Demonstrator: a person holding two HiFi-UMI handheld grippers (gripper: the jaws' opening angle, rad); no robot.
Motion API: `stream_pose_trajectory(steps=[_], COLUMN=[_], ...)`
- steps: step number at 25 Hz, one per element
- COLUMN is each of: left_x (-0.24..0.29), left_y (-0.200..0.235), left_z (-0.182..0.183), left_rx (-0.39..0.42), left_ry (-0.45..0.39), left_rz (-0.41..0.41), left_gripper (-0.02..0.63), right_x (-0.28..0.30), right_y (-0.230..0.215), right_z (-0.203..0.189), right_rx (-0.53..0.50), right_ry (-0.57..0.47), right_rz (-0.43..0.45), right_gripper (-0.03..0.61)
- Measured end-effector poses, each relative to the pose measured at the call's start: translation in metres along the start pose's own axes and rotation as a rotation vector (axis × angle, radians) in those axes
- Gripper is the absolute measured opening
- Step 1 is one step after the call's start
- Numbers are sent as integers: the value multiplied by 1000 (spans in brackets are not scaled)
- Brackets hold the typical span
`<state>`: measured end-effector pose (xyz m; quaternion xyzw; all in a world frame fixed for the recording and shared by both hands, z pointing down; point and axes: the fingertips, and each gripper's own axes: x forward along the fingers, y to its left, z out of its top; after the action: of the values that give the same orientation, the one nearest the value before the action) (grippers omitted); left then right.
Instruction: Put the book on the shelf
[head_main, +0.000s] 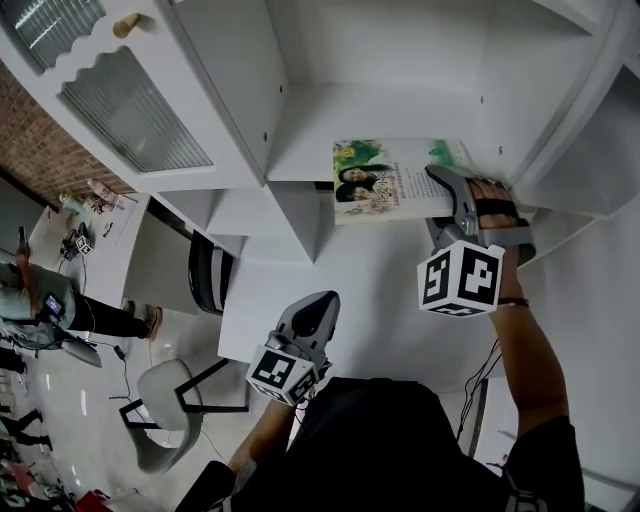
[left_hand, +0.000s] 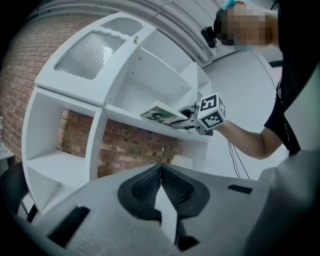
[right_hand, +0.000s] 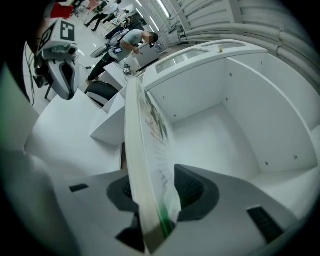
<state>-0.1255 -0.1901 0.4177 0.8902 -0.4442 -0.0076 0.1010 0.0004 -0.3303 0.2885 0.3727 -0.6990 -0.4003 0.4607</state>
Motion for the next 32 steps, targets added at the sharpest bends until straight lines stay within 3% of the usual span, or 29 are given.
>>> stream_pose_trajectory(steps=[11, 22, 32], left_x=[2, 3, -3], left_y=[0, -5, -11], left_z=[-5, -8, -6], left_rx=[-19, -16, -22], left_ry=[8, 8, 0], left_rz=[-4, 1, 18], left_gripper=[18, 18, 18], right_x=[14, 11, -1], right_y=[-9, 17, 29], right_z=[4, 0, 0], right_rx=[79, 89, 80], right_ry=[-29, -67, -91], right_rz=[182, 215, 261], right_gripper=[206, 207, 250])
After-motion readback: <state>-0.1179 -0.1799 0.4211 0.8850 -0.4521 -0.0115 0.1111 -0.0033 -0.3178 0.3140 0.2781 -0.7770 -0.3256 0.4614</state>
